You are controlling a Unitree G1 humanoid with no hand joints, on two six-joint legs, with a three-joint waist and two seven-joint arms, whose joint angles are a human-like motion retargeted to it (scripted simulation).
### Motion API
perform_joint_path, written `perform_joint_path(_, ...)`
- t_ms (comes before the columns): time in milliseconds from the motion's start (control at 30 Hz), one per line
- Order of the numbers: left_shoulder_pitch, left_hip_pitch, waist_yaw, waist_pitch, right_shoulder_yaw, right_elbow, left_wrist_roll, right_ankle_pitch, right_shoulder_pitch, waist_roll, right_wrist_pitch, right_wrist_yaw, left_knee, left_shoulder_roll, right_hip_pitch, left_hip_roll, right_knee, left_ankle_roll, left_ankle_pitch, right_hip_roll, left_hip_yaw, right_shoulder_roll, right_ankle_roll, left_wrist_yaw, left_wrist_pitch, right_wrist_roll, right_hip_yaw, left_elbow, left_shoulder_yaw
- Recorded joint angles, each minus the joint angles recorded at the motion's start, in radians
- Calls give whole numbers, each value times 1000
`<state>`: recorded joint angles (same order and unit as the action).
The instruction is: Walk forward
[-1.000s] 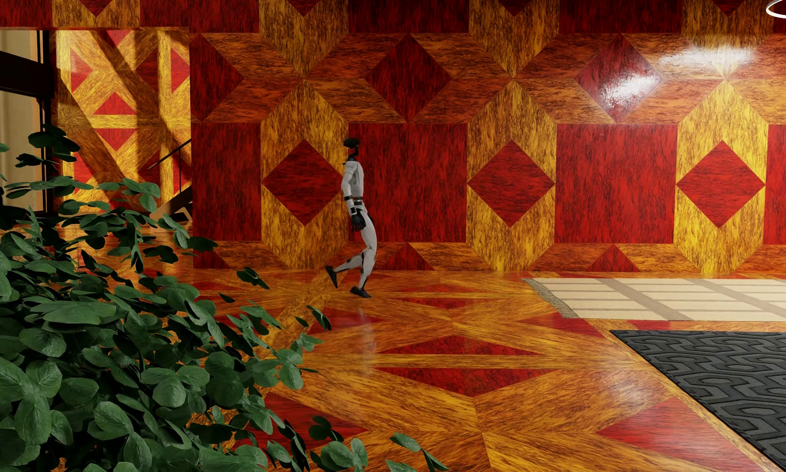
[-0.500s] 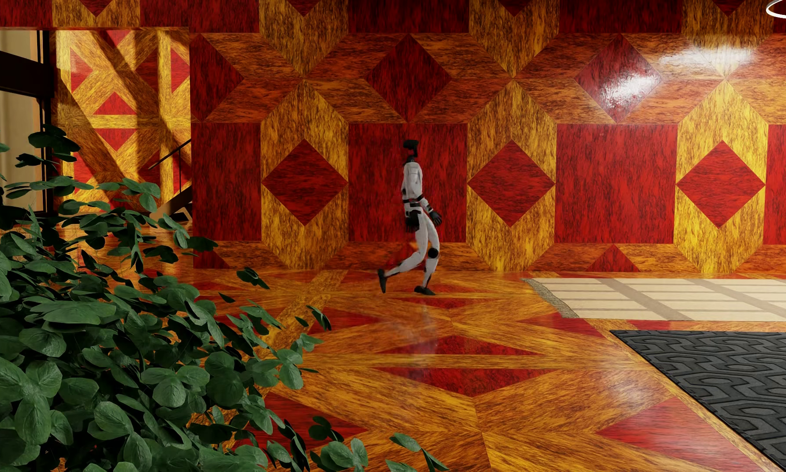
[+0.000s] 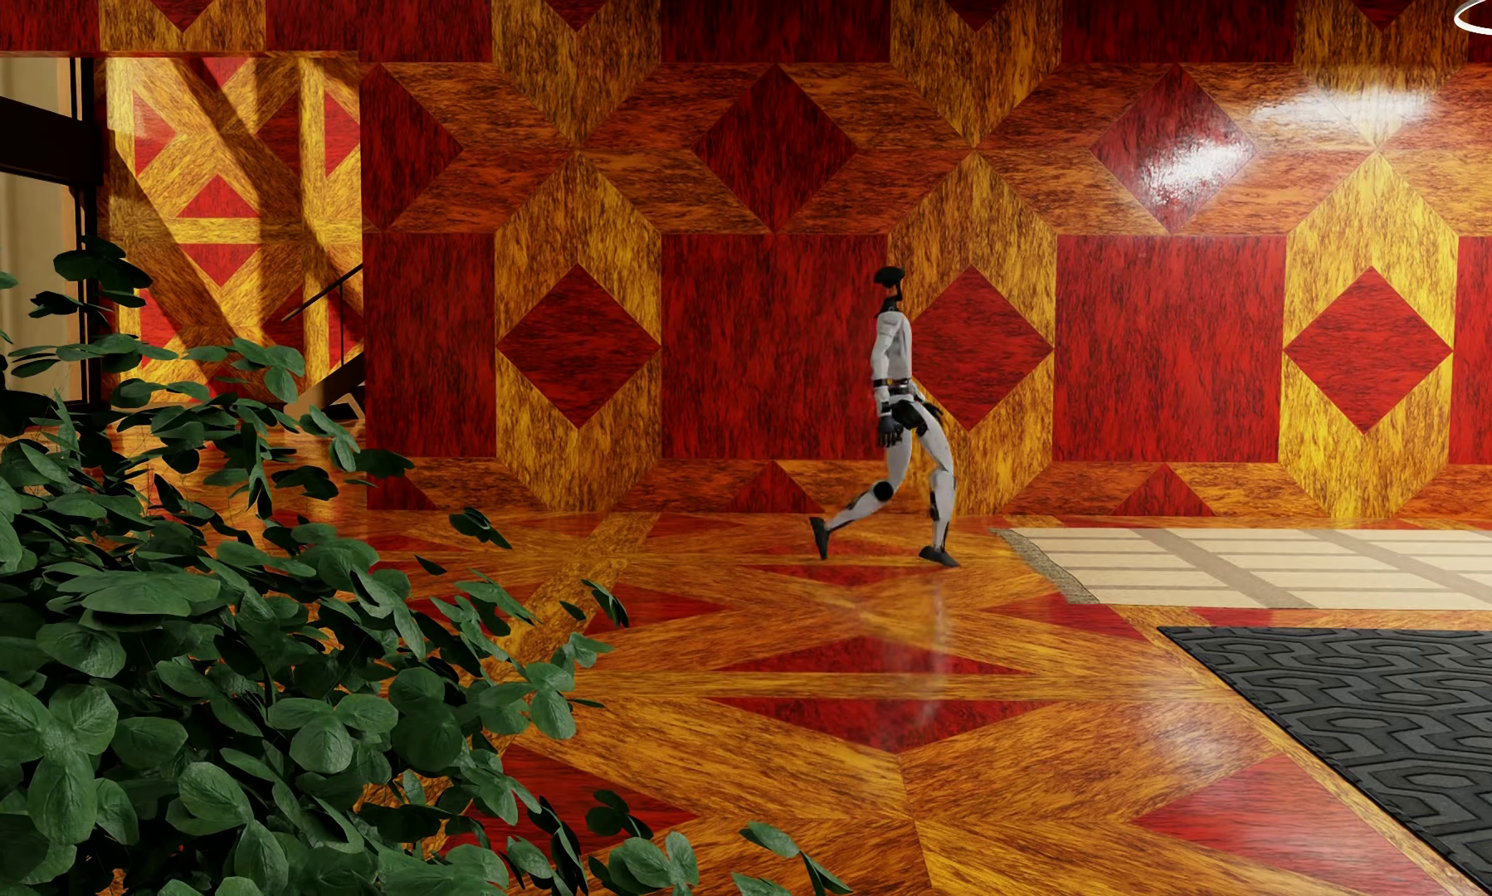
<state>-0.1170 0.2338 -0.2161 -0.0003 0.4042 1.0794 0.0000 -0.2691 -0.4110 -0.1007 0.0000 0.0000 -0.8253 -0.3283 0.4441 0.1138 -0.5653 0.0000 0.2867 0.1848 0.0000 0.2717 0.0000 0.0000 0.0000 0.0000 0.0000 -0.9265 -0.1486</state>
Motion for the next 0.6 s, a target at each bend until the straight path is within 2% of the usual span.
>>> perform_joint_path(33, -19, -93, -3, 6, -27, -19, 0, 11, 5, -2, 0, 0, -145, 10, -35, 17, -28, 0, 126, 22, 0, -1, 0, 0, 0, 0, 0, -20, -10)
perform_joint_path(67, -28, -207, 14, 10, -37, -48, 0, 31, 13, 0, 0, 0, -320, 14, -76, 25, -48, 0, 68, 57, 0, 0, 0, 0, 0, 0, 0, -43, -41)
perform_joint_path(100, -26, -288, 51, 21, -31, -46, 0, 72, 34, 13, 0, 0, -445, 19, -146, 13, -49, 0, -154, 64, 0, -4, 0, 0, 0, 0, 0, -70, -71)
perform_joint_path(133, -24, -371, 93, 33, -29, -54, 0, 134, 75, 22, 0, 0, -518, 31, -229, 7, -26, 0, -330, 64, 0, 6, 0, 0, 0, 0, 0, -103, -92)
perform_joint_path(167, -31, -454, 150, 37, -39, -82, 0, 204, 102, 33, 0, 0, -533, 41, -309, 2, 11, 0, -398, 54, 0, 14, 0, 0, 0, 0, 0, -121, -100)
perform_joint_path(233, -69, -572, 287, 46, -54, -131, 0, 333, 168, 60, 0, 0, -393, 48, -460, 2, 84, 0, -384, 8, 0, 46, 0, 0, 0, 0, 0, -103, -122)
perform_joint_path(300, -110, -644, 374, 49, -64, -180, 0, 443, 244, 69, 0, 0, -95, 47, -581, 14, 133, 0, -320, -24, 0, 83, 0, 0, 0, 0, 0, -78, -151)
perform_joint_path(367, -153, -673, 419, 25, -108, -249, 0, 553, 307, 72, 0, 0, 283, 50, -656, 9, 146, 0, -243, -41, 0, 111, 0, 0, 0, 0, 0, -66, -145)
perform_joint_path(400, -160, -667, 444, 12, -134, -282, 0, 572, 332, 70, 0, 0, 393, 53, -678, 18, 137, 0, -225, -56, 0, 120, 0, 0, 0, 0, 0, -92, -161)
perform_joint_path(467, -178, -712, 481, 15, -183, -325, 0, 499, 367, 78, 0, 0, 283, 61, -728, 5, 136, 0, -208, -92, 0, 125, 0, 0, 0, 0, 0, -158, -190)
perform_joint_path(500, -187, -736, 480, 5, -197, -327, 0, 380, 366, 87, 0, 0, 233, 65, -733, -16, 97, 0, -145, -97, 0, 115, 0, 0, 0, 0, 0, -195, -216)
perform_joint_path(533, -198, -729, 468, 4, -216, -329, 0, 207, 339, 108, 0, 0, 165, 64, -726, -44, 9, 0, -152, -111, 0, 96, 0, 0, 0, 0, 0, -229, -240)
perform_joint_path(567, -202, -681, 459, 4, -212, -311, 0, 25, 314, 114, 0, 0, 128, 68, -680, -72, -126, 0, -212, -123, 0, 84, 0, 0, 0, 0, 0, -252, -250)
perform_joint_path(600, -197, -652, 461, -5, -184, -301, 0, -86, 299, 112, 0, 0, 120, 70, -571, -86, -293, 0, -268, -120, 0, 78, 0, 0, 0, 0, 0, -246, -246)
